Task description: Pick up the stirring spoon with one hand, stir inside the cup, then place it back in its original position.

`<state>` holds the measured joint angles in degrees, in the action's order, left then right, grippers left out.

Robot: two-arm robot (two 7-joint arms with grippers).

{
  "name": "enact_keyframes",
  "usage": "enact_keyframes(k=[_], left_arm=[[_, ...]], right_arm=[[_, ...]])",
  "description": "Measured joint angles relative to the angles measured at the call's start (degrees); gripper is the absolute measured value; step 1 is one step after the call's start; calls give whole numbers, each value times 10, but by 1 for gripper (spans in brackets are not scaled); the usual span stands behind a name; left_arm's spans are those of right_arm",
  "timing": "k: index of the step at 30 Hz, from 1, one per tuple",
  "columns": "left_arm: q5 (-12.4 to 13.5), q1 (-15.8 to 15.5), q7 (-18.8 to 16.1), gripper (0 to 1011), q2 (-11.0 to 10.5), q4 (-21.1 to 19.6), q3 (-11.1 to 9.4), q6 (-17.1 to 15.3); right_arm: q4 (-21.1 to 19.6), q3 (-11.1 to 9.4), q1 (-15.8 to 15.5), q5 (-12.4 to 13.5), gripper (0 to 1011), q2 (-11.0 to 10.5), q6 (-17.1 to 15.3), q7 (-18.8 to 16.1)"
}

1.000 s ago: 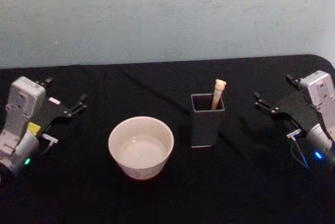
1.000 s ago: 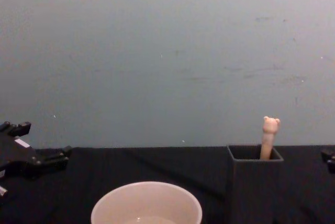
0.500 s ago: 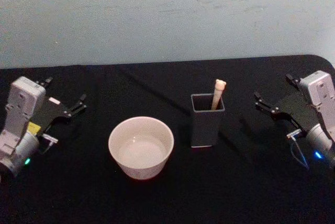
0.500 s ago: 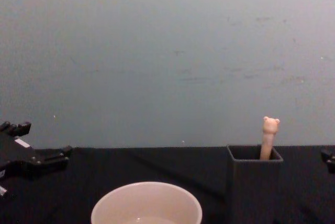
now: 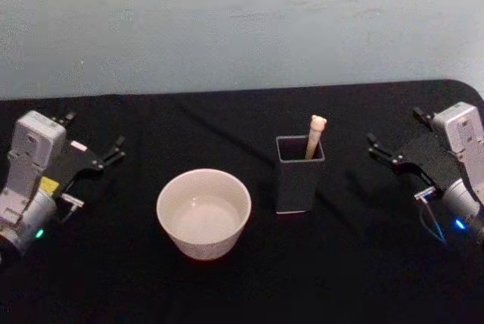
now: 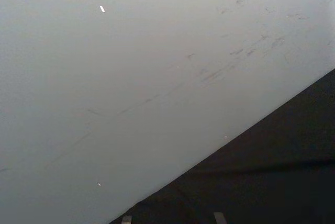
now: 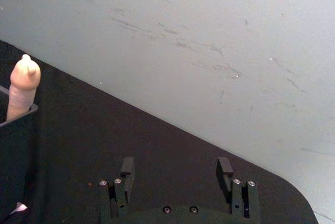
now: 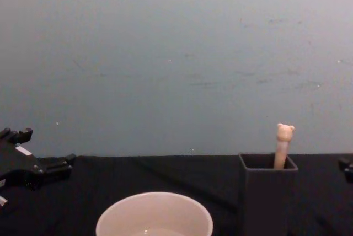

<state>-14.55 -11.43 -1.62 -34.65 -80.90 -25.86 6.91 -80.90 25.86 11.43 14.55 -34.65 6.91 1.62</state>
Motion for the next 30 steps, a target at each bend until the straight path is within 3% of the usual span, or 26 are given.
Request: enact_keyframes(k=[8,14,20,23,30], left_arm=[[0,0,0,1001,0,0,0,0],[0,0,0,1001,0,0,0,0],[0,0,0,1001,0,0,0,0],[0,0,0,1001,0,0,0,0],[0,0,0,1002,0,0,0,0]], right_arm=[[0,-2,0,-2,1002,1,0,-1],[-15,-17,-6,6,1000,-2,0,-22],[-50,-46,-33,45,1002,-21,-4,-59],[-77,-63,-56,77,1000,-40,-7,-96],[-115,-80,-87,131,1002,-56,-19,-157]])
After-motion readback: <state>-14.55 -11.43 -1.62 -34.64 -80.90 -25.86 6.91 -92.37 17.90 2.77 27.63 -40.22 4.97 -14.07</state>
